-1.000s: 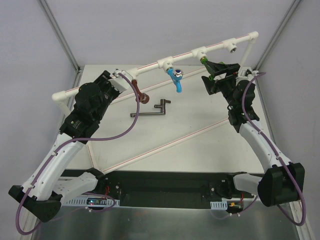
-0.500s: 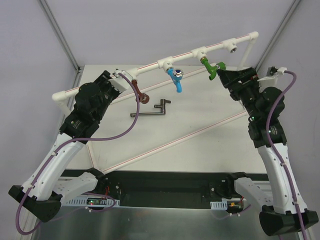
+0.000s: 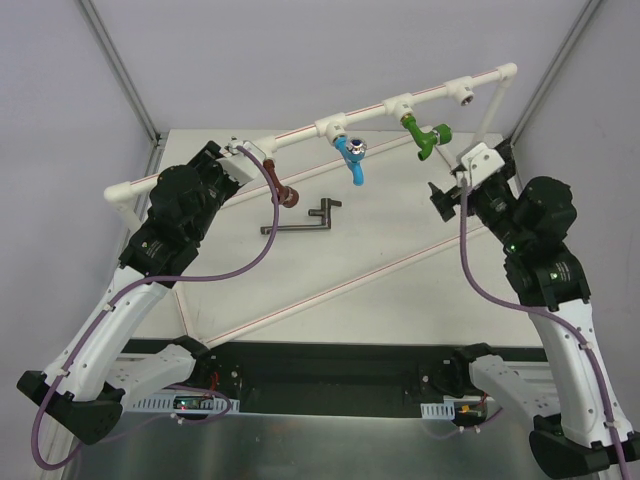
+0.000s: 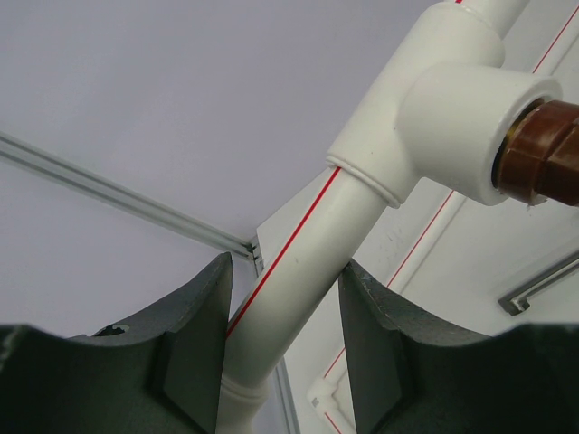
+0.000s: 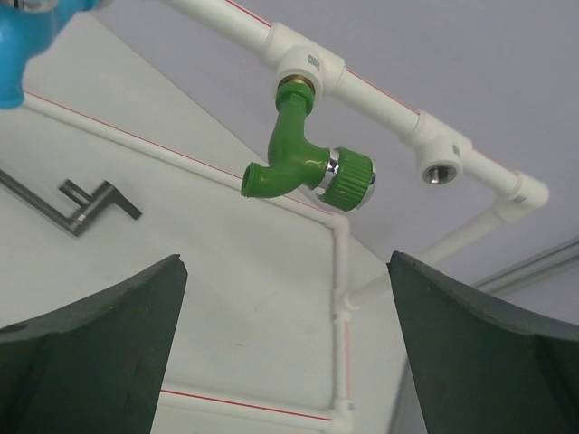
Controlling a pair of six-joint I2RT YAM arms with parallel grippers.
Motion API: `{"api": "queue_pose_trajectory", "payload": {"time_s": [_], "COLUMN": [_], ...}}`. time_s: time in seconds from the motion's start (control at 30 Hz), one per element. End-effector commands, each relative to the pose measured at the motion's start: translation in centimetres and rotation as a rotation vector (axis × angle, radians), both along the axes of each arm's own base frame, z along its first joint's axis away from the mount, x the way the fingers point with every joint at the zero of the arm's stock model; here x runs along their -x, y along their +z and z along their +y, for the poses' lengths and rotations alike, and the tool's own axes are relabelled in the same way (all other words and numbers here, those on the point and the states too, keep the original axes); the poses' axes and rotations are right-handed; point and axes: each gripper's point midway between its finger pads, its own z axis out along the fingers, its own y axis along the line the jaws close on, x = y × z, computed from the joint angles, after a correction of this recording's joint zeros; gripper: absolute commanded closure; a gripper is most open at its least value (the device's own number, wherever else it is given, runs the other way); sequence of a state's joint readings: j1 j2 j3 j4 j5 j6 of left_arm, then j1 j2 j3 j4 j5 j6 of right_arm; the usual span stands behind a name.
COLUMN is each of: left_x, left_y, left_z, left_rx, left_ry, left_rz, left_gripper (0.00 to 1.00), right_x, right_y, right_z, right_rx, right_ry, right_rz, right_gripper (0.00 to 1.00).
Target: Install the water faucets
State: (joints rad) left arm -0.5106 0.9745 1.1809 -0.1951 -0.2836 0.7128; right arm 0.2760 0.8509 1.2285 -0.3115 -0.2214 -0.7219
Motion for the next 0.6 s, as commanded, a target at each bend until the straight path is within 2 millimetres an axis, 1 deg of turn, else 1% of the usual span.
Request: {"api": "queue_pose_trajectory", "payload": {"time_s": [0.0, 0.03, 0.13, 0.3, 0.33, 0.4, 0.43, 0.47, 0.5, 0.53, 0.57], "left_x": [0.8, 0.8, 0.8, 0.7, 0.7, 0.7, 0.6, 0.6, 0.6, 0.6, 0.6], "left_y": [-6.0, -6.1, -6.0, -6.2, -6.2, -6.3, -6.3, -6.4, -6.4, -6.4, -6.5], "left_z": [-1.1, -1.0, -0.9, -0.8, -0.8, -0.8, -0.8, -0.8, -0.8, -0.8, -0.8], "left_rx": [0.063, 0.060, 0.059, 0.051, 0.051, 0.048, 0.048, 0.046, 0.045, 0.045, 0.045], "left_ry": [-0.007, -0.006, 0.001, 0.006, 0.006, 0.007, 0.007, 0.008, 0.010, 0.010, 0.010], "left_rz": [0.215, 0.215, 0.211, 0.214, 0.214, 0.215, 0.215, 0.215, 0.215, 0.215, 0.218], "left_gripper": [1.00, 1.00, 1.00, 1.00, 1.00, 1.00, 1.00, 1.00, 1.00, 1.00, 1.00], "right_x": [-0.7, -1.3, -2.2, -3.9, -4.2, -4.9, -5.2, -5.5, -5.7, -5.9, -6.1], "right_y": [2.4, 2.0, 1.6, 0.9, 0.6, 0.6, 0.3, 0.6, 0.5, 0.4, 0.6], "right_z": [-0.5, -0.3, 0.5, 1.5, 1.4, 1.4, 1.4, 1.5, 1.6, 1.7, 1.8], "right_rx": [0.351, 0.401, 0.467, 0.521, 0.530, 0.534, 0.533, 0.528, 0.528, 0.527, 0.524], "right_ry": [0.033, 0.048, 0.074, 0.065, 0.056, 0.041, 0.034, 0.028, 0.026, 0.028, 0.022], "right_rz": [-0.205, -0.200, -0.189, -0.190, -0.183, -0.195, -0.195, -0.210, -0.210, -0.211, -0.219], "right_gripper": [0.04, 0.04, 0.04, 0.03, 0.01, 0.01, 0.05, 0.06, 0.08, 0.12, 0.14]}}
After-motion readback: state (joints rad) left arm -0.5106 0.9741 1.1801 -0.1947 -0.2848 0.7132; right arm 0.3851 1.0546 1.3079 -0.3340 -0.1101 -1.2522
